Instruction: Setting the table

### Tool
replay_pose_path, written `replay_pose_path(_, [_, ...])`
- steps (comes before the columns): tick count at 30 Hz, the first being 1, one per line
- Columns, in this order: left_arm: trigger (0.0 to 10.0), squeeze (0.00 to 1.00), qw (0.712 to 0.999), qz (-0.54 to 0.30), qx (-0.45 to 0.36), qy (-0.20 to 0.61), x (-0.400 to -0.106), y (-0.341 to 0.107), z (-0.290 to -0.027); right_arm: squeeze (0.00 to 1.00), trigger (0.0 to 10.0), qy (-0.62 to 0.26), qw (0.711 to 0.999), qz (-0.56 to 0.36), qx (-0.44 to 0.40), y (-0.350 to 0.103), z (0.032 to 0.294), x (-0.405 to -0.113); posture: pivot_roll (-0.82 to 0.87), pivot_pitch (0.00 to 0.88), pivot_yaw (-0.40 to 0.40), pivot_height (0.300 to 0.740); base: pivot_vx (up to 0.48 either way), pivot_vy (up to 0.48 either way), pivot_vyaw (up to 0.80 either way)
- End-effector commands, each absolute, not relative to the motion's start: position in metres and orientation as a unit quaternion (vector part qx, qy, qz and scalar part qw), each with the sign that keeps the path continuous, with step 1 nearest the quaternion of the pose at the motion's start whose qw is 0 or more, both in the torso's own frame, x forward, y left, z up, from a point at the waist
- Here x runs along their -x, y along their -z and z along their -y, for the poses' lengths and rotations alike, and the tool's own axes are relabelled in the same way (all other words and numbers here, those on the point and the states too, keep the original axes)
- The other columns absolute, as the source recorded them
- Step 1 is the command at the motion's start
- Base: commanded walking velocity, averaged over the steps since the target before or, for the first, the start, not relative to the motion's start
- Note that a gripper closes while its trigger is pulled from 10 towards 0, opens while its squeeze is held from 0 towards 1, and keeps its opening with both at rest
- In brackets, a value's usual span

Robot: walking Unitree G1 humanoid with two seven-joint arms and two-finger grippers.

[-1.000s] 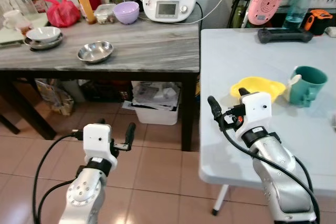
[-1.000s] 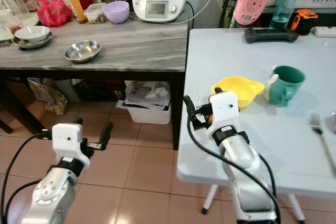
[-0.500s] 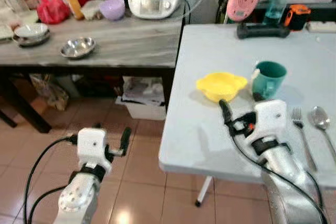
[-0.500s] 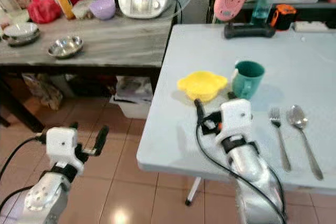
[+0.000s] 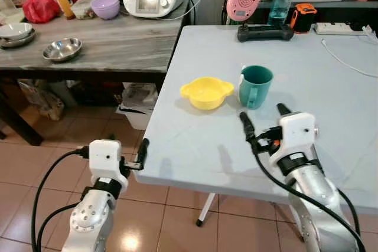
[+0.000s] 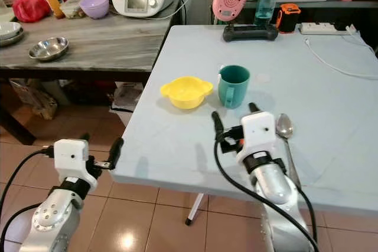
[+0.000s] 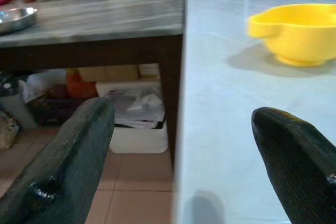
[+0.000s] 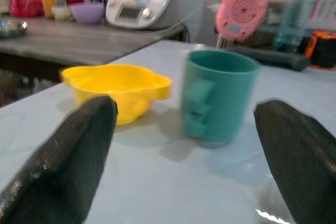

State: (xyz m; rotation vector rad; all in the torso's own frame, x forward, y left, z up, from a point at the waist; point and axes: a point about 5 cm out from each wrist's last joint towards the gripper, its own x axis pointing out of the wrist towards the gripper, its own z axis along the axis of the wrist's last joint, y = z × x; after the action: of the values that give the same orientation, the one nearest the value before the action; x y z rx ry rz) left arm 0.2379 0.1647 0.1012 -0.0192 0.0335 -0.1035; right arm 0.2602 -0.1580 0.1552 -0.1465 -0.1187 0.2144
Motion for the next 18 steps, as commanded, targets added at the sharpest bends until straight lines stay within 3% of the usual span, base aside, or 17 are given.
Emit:
replay_pose_path(1, [10.0,0.0,0.998,-0.012,0.007,0.054,-0.2398,-0.1026,-0.1637,0.0,10.0,-0.107,0.99,0.059,0.071,-0.1564,0.1575,-0.26,-0.12,0.062,0.107,0.74,0.0,0.0,-0.8])
replay_pose_path(6, [10.0,0.0,0.998,-0.011,0.008,0.058,-0.2409,-0.103,-0.1619,0.0,10.0,-0.11,0.99,0.059,0.072,-0.156,0.156,-0.2607,-0.12,0.06,0.105,0.74,0.0,0.0,-0.8])
replay_pose_path(18, [10.0,0.0,0.997,0.0,0.017,0.077,-0.2413,-0.1062,-0.159,0.0,10.0,-0.127,0.987,0.06,0.076,-0.155,0.1489,-0.2607,-0.11,0.06,0.104,0.74,0.0,0.0,0.0])
